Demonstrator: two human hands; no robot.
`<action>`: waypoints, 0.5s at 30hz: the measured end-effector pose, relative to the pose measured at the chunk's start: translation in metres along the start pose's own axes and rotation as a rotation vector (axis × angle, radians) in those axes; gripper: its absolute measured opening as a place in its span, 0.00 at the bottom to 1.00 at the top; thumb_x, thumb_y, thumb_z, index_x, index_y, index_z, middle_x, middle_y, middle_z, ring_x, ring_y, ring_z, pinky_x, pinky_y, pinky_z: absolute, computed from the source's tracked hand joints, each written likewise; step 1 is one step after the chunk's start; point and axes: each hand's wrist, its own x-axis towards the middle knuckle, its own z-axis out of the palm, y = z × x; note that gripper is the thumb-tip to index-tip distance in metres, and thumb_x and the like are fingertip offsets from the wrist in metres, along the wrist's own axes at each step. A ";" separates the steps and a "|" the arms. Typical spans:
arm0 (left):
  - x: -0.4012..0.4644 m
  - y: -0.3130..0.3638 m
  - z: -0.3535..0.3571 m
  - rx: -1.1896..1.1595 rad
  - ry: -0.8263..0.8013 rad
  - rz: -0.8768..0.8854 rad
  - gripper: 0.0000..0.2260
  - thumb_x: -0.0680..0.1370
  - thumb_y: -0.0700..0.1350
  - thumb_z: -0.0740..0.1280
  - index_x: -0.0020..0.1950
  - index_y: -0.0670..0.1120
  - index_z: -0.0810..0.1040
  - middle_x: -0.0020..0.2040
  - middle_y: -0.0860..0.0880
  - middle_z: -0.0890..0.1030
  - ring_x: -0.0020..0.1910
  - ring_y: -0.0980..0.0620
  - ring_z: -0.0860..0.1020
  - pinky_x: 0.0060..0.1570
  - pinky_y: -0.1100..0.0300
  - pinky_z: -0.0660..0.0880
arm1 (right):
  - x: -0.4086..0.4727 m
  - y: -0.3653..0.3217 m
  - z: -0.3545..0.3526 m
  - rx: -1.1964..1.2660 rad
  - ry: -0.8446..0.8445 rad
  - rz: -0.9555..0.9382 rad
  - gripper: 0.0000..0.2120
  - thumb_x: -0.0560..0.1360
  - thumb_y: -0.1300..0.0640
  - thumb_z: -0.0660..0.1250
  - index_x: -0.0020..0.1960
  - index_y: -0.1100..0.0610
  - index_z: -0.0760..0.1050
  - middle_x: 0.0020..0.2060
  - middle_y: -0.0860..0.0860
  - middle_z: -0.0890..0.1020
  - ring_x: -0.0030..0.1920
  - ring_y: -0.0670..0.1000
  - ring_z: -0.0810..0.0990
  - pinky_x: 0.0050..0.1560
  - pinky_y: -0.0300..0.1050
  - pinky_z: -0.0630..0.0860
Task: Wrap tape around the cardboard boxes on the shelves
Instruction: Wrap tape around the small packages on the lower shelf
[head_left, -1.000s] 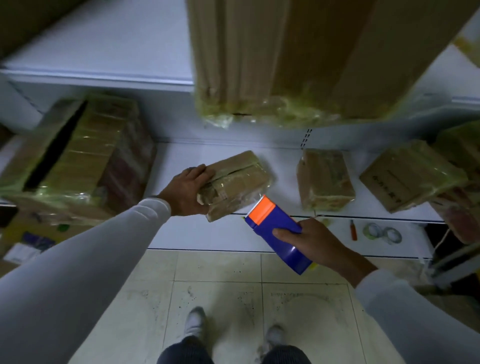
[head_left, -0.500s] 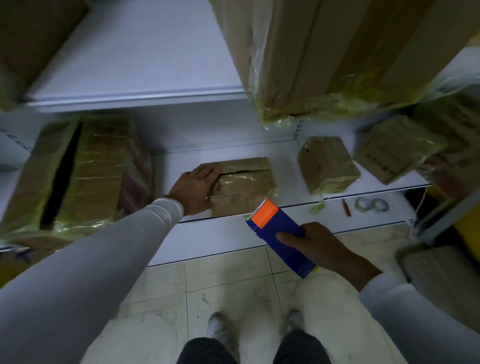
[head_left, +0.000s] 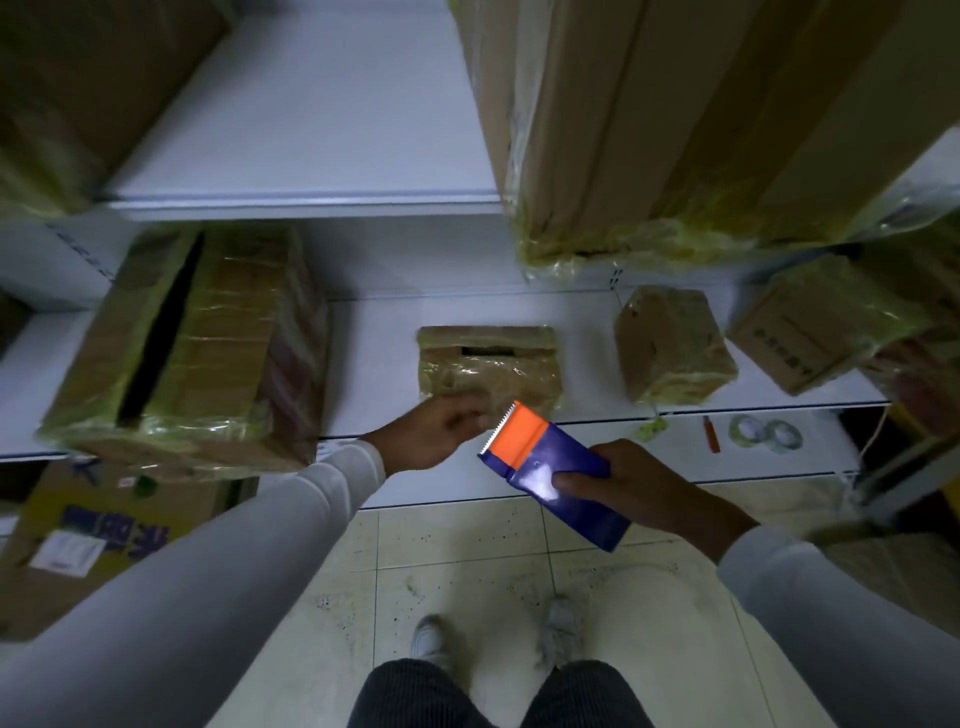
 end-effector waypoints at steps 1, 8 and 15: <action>-0.002 0.007 0.006 -0.102 -0.030 -0.060 0.13 0.82 0.38 0.60 0.65 0.40 0.73 0.55 0.49 0.76 0.49 0.57 0.75 0.47 0.70 0.72 | 0.000 -0.002 -0.002 -0.003 -0.007 -0.008 0.24 0.61 0.35 0.70 0.35 0.57 0.77 0.28 0.49 0.81 0.30 0.45 0.78 0.33 0.37 0.69; -0.007 0.004 0.011 -0.278 -0.017 -0.155 0.11 0.82 0.38 0.59 0.57 0.34 0.77 0.50 0.40 0.79 0.48 0.47 0.76 0.55 0.48 0.75 | 0.008 -0.010 -0.016 -0.064 -0.084 -0.058 0.13 0.72 0.47 0.73 0.36 0.54 0.76 0.29 0.48 0.80 0.31 0.49 0.78 0.36 0.41 0.71; -0.016 -0.002 0.017 -0.266 -0.018 -0.159 0.12 0.82 0.44 0.61 0.64 0.46 0.76 0.58 0.44 0.80 0.54 0.48 0.79 0.57 0.49 0.76 | 0.013 -0.010 -0.013 -0.069 -0.154 -0.073 0.15 0.68 0.43 0.73 0.36 0.54 0.76 0.29 0.49 0.80 0.31 0.49 0.79 0.36 0.41 0.72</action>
